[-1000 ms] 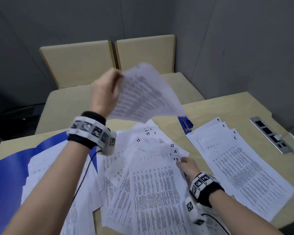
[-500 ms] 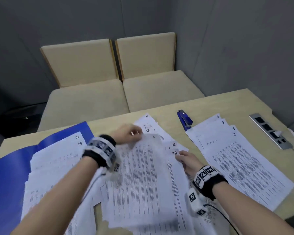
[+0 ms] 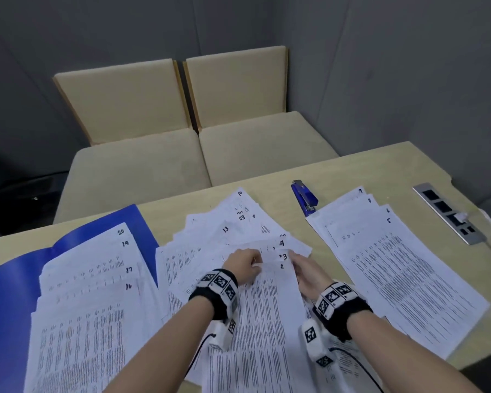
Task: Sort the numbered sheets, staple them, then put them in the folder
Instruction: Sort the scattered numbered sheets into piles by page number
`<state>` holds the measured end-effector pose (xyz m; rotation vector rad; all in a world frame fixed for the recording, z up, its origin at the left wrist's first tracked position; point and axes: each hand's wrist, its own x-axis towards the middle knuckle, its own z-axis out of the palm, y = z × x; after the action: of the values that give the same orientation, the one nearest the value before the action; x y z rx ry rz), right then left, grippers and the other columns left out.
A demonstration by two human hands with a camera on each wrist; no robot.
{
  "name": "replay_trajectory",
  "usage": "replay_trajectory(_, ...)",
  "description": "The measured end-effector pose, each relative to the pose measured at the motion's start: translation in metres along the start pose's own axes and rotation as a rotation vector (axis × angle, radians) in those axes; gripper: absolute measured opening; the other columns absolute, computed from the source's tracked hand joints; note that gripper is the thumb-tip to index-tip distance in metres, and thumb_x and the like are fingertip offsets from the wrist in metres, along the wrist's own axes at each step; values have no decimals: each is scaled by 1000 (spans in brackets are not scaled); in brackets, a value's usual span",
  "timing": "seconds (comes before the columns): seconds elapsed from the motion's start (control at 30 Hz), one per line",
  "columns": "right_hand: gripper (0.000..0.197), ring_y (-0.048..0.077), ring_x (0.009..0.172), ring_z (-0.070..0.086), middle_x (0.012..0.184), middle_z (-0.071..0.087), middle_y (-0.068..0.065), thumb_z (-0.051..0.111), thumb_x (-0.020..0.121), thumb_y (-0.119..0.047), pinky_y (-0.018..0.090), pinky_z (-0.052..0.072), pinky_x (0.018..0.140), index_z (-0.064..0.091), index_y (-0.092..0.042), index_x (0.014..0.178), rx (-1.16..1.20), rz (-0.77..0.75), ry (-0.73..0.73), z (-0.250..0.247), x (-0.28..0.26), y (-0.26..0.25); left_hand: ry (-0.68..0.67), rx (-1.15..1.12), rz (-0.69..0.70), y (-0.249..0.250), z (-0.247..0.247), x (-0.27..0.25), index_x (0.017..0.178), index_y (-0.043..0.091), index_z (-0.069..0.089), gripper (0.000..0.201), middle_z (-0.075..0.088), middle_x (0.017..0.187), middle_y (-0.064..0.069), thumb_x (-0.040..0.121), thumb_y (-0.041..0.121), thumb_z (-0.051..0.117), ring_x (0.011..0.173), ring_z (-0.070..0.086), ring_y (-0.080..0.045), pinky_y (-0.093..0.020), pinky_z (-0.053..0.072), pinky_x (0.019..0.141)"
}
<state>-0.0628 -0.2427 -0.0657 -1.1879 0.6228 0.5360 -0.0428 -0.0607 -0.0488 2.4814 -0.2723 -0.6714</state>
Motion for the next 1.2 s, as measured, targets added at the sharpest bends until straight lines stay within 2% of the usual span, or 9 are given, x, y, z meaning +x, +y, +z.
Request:
replay_trajectory(0.1, 33, 30, 99, 66, 111, 68, 16, 57, 93, -25, 42, 51, 86, 61, -2, 117, -67, -11, -118, -2, -1, 5, 13, -13, -21, -3, 2, 3, 93, 14, 59, 9, 64, 87, -4, 85, 14, 54, 88, 64, -24, -32, 52, 78)
replay_trajectory(0.17, 37, 32, 98, 66, 115, 64, 20, 65, 84, -6, 44, 53, 87, 53, 0, 118, -244, -79, -26, -3, -2, 9, 26, -27, -22, -1, 2, 5, 89, 16, 58, 6, 61, 84, 0, 84, 16, 55, 85, 63, -23, -33, 53, 76)
replay_trajectory(0.37, 23, 33, 96, 66, 109, 66, 21, 54, 81, 10, 47, 54, 87, 53, -9, 95, -426, -138, 93, -6, 10, 20, 467, 231, 3, -7, -31, 47, 114, 14, 55, 23, 53, 118, -6, 94, 20, 44, 110, 47, -25, -37, 44, 84)
replay_trajectory(0.6, 24, 35, 90, 67, 106, 67, 22, 56, 80, 7, 45, 54, 80, 54, -4, 101, -436, -134, 88, -6, 10, 20, 148, 595, -16, -3, -43, 103, 141, 22, 33, 48, 40, 141, -2, 93, 13, 39, 132, 32, -27, -55, 17, 112)
replay_trajectory(0.8, 21, 29, 86, 66, 105, 68, 21, 55, 81, 5, 37, 53, 74, 54, -7, 98, -459, -130, 89, -4, 11, 21, 152, 631, -41, 1, -53, 111, 121, 19, 55, 33, 47, 127, -8, 88, 22, 54, 123, 40, -29, -51, 16, 112)
replay_trajectory(0.9, 22, 34, 92, 67, 106, 68, 20, 55, 81, 7, 42, 54, 79, 55, -9, 96, -449, -125, 90, -4, 12, 22, 167, 737, 73, 4, -67, 102, 114, 18, 61, 28, 52, 121, -7, 90, 14, 46, 117, 48, -27, -48, 18, 112)
replay_trajectory(1.0, 23, 31, 90, 66, 107, 67, 20, 55, 80, 8, 38, 54, 76, 55, -10, 94, -443, -128, 87, -2, 9, 19, 198, 834, 202, 10, -81, 84, 106, 13, 56, 31, 62, 91, -1, 83, -2, 41, 90, 62, -26, -45, 16, 112)
replay_trajectory(1.13, 25, 31, 94, 67, 105, 68, 18, 54, 80, 9, 39, 54, 82, 58, -14, 90, -441, -131, 97, 0, 3, 18, 526, 852, 451, 17, -100, 54, 88, 12, 60, 40, 60, 66, 0, 56, -10, 62, 57, 61, -23, -42, 40, 97)
replay_trajectory(1.2, 26, 32, 94, 67, 104, 68, 17, 54, 80, 10, 42, 54, 84, 59, -12, 91, -431, -122, 103, 2, 0, 17, 702, 789, 524, 16, -113, 37, 85, 13, 61, 42, 60, 68, 0, 52, -12, 66, 55, 59, -20, -41, 36, 95)
